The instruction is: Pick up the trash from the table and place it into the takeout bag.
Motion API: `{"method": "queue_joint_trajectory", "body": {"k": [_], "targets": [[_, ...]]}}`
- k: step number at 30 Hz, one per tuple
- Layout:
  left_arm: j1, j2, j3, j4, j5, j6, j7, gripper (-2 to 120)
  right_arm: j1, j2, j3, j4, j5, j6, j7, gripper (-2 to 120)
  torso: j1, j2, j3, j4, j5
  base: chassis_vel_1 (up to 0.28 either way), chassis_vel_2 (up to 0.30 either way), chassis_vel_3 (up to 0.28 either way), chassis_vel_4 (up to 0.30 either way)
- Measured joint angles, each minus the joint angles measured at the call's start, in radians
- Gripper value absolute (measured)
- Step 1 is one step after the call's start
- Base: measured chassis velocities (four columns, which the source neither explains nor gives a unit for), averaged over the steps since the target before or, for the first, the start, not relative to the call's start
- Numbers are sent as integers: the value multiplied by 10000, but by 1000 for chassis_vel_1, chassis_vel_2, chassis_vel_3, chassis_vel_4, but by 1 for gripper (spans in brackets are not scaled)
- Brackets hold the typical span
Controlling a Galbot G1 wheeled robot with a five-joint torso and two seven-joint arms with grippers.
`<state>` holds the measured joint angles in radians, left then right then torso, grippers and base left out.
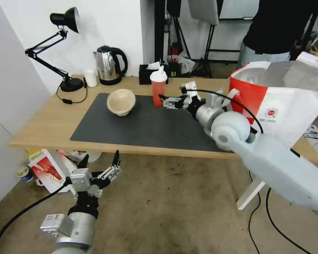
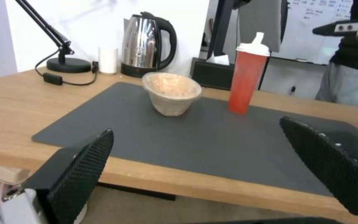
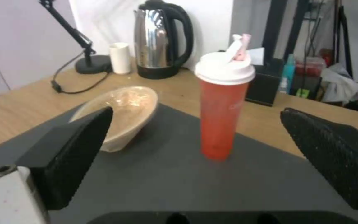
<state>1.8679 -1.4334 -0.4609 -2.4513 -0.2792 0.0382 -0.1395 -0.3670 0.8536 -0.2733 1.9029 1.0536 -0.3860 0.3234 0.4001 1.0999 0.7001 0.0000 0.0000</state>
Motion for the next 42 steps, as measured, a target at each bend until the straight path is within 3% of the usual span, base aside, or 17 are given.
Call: {"method": "queue_joint_trajectory", "body": {"k": [10,19,23,42], "targets": [[2,-42,55,59,36,-5,9,100,718,25,-79,-411,555,-709,319,100,0,1,-1,-2,1,0,0,0,0],[-70,-146,123,168,10,19,-23,100,2025,2209,-350,-3799,800,-1003,90,100,0,0,0,1,-3,0,0,0,0],[-76,-150,121,192,9,19,-23,100,2109,2690,-350,-4579,496,-984,-152,100,0,0,0,1,-1,0,0,0,0],[-151,-109,124,256,-18,-6,-22,100,2439,3870,-429,-6831,-488,-658,-881,100,0,2,0,0,0,0,0,0,0]]}}
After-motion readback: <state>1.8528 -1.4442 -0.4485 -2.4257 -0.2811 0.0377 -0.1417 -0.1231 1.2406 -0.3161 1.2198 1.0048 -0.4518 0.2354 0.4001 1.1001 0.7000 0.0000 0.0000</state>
